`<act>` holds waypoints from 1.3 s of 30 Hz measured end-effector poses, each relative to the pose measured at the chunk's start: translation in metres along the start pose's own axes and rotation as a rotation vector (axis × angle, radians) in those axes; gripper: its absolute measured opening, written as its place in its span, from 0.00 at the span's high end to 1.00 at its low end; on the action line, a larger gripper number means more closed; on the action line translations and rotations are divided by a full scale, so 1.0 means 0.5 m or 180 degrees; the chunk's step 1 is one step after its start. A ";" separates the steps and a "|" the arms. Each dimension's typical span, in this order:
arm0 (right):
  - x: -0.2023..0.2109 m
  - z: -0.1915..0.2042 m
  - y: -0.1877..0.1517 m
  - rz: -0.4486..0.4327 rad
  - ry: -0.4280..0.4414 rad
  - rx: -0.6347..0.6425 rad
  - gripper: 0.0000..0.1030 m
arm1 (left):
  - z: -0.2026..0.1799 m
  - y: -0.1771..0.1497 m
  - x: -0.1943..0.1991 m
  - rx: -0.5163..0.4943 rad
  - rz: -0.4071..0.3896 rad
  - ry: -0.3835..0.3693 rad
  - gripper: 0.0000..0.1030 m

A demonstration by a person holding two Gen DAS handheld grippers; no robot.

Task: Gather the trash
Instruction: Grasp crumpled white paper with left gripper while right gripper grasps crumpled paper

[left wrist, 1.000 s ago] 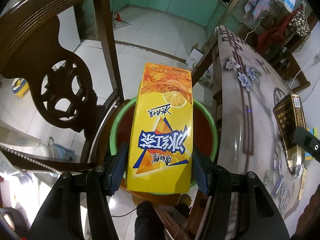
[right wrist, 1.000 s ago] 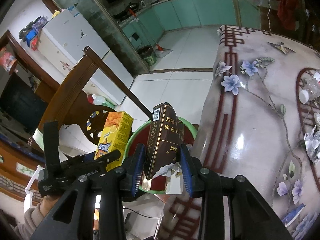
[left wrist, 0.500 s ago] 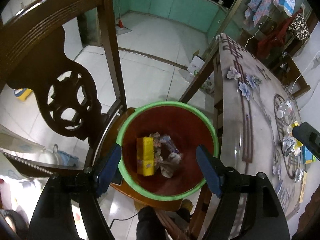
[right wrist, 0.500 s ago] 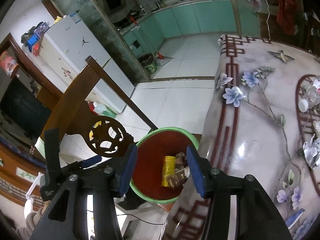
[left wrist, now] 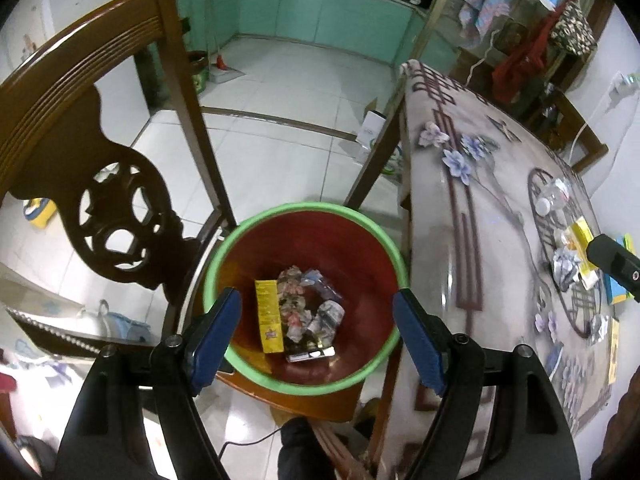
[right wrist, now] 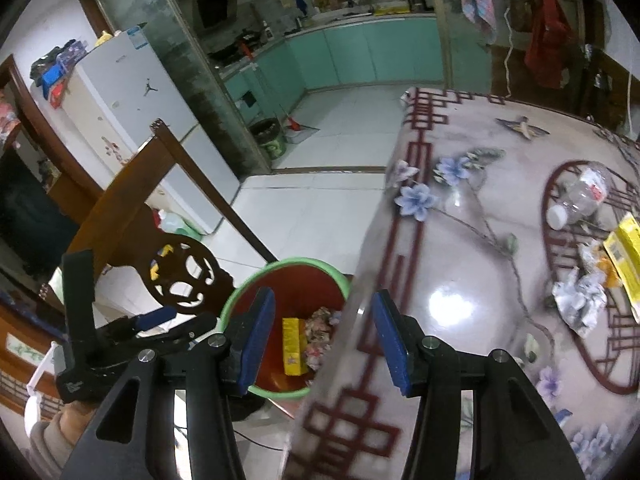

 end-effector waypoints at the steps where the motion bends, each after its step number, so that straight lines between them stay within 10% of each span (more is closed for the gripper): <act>1: 0.006 -0.014 -0.007 0.0012 -0.0026 -0.0023 0.52 | -0.012 -0.005 -0.003 -0.0019 0.0021 -0.0003 0.24; 7: 0.064 -0.146 -0.043 -0.0068 -0.0246 -0.0216 0.46 | -0.121 -0.030 -0.015 -0.0191 0.0089 -0.0034 0.24; 16: 0.257 -0.614 -0.160 -0.0278 -0.1514 -0.0877 0.40 | -0.342 -0.071 -0.038 -0.0325 0.0135 -0.0110 0.23; 22: 0.261 -0.852 -0.240 0.0121 -0.1707 -0.1181 0.39 | -0.502 -0.100 -0.070 -0.0386 0.0209 -0.0255 0.23; 28: 0.181 -0.910 -0.283 0.0543 -0.1279 -0.1198 0.53 | -0.649 -0.071 -0.129 -0.0458 0.0170 -0.0421 0.18; 37: 0.218 -0.868 -0.231 0.0363 -0.1422 -0.0666 0.55 | -0.746 -0.017 -0.269 -0.0357 0.0337 -0.0422 0.19; 39: 0.231 -0.860 -0.218 0.0304 -0.1457 -0.0621 0.55 | -0.761 -0.015 -0.281 -0.0345 0.0362 -0.0454 0.34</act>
Point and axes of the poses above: each gripper's, at about its wrist camera, not at the fingertips, and x roughly against the way its jaws point, z to its left, y to its top, the point moved 7 cm from there along -x, roughly the way its jaws point, and after that the axes turned 2 degrees about -y, right-handed, at the moved point
